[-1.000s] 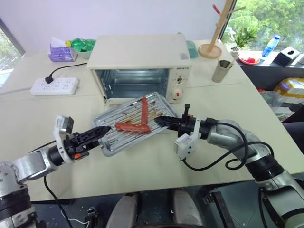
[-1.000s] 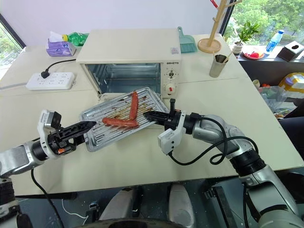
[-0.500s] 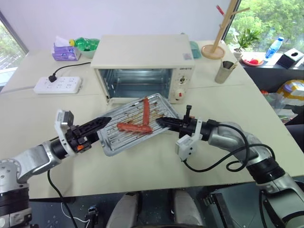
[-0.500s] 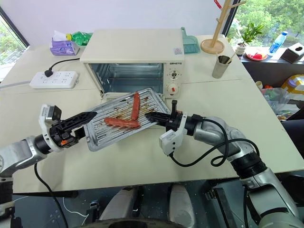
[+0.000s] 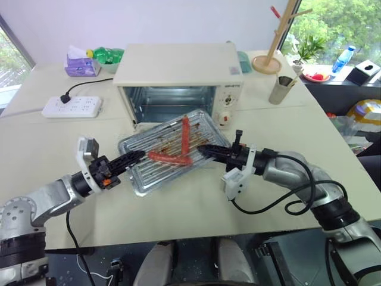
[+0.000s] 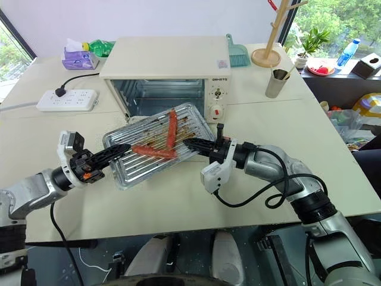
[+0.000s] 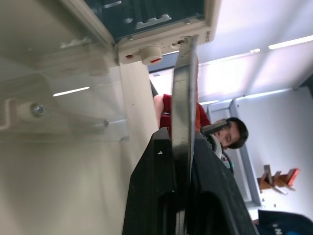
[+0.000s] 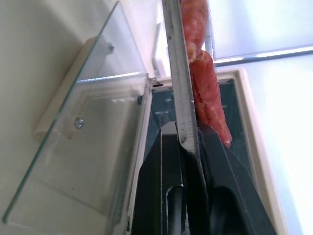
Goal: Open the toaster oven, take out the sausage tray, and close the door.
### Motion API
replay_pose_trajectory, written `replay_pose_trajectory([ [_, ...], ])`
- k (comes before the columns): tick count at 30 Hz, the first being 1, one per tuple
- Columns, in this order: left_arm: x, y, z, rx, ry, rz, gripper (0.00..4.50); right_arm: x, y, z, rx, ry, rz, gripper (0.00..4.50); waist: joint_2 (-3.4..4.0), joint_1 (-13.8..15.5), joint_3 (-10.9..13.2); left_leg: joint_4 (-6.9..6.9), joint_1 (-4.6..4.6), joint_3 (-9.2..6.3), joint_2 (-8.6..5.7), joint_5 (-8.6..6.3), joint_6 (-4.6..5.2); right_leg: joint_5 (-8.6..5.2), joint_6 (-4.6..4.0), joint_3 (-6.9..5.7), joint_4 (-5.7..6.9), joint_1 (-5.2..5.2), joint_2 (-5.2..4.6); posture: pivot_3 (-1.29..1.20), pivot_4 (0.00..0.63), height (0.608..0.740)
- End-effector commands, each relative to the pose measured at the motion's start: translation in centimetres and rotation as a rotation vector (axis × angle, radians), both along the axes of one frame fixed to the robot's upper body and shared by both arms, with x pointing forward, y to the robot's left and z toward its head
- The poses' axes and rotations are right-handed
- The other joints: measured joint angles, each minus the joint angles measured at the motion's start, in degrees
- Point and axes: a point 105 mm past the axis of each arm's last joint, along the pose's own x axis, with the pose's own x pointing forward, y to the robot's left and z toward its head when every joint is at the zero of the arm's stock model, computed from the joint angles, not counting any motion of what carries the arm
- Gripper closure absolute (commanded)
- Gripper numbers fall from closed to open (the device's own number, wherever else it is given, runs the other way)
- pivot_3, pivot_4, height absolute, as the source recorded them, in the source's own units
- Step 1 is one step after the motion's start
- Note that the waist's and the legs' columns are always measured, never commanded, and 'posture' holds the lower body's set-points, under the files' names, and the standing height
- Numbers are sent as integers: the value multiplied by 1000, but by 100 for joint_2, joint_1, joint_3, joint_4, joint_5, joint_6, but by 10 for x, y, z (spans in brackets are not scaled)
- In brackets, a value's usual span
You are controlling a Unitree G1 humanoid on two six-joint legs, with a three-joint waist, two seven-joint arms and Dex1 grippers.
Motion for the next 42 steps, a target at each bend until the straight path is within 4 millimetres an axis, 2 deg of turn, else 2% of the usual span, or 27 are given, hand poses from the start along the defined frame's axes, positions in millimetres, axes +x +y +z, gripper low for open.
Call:
replay_pose_trajectory([
  [1, 1, 4, 9, -20, -34, 20, 4488, -8, 1, 17, 55, -47, 32, 4450, 0, 0, 0, 0, 0, 0, 0, 0, 0, 0, 0, 0, 0, 0, 0, 0, 150, 740],
  [5, 0, 3, 3, -29, -11, 31, 4488, -10, 0, 15, 50, -34, 28, 4450, 0, 0, 0, 0, 0, 0, 0, 0, 0, 0, 0, 0, -2, 0, 0, 0, 150, 740],
  [8, 0, 2, 0, -34, 1, 37, 4500, -12, -1, 15, 60, -8, 26, 3365, 0, 2, 0, -1, 0, 0, 0, 0, 0, 0, 0, 1, -4, 0, -1, 0, 150, 740],
  [14, 0, 1, -8, -62, 25, 84, 4500, -16, -3, 9, 27, -2, 23, 284, 0, 3, 0, -4, -1, 0, 1, -1, 1, -1, -2, 1, -24, 6, 0, 0, 150, 740],
  [15, -1, 0, -9, -66, 30, 93, 4500, -16, -4, 9, 24, 2, 20, 23, 0, 5, 0, -5, -1, 0, 1, -1, 1, -1, -2, 1, -27, 7, 1, 0, 150, 740],
  [20, -8, 2, -18, -81, 53, 154, 4500, -15, -12, 8, 18, 20, -4, 23, 0, 5, 0, -6, -5, 1, 1, -3, 6, 0, -3, 0, -52, 15, 1, 0, 150, 740],
  [26, -20, 20, -17, -100, 36, 313, 4500, -10, -32, 8, 66, 102, -95, 23, 0, 13, 0, -6, -7, 4, 2, -9, 15, 0, -4, 1, -64, 21, -2, 0, 150, 740],
  [33, -52, 60, -9, -101, -20, 605, 4500, 10, -63, 1, 199, 274, -274, 23, 0, 15, 0, -4, -12, 11, 7, -17, 27, -1, -7, 2, -75, 23, -14, 0, 150, 740],
  [36, -61, 67, -9, -112, -22, 695, 4500, 15, -69, -4, 217, 315, -308, 23, -1, 38, 1, 0, -14, 15, 6, -19, 30, -1, -7, 1, -78, 25, -20, 0, 150, 740],
  [39, -80, 81, -10, -171, -17, 872, 4500, 25, -73, -15, 236, 364, -346, 23, -4, 75, 0, 3, -16, 19, 6, -21, 33, -1, -7, 1, -87, 29, -25, 0, 150, 740],
  [42, -91, 82, -15, -211, 7, 951, 4500, 31, -75, -22, 221, 387, -356, 23, -7, 117, 2, 8, -16, 34, 7, -29, 46, 0, -7, 2, -100, 35, -28, 0, 150, 740],
])
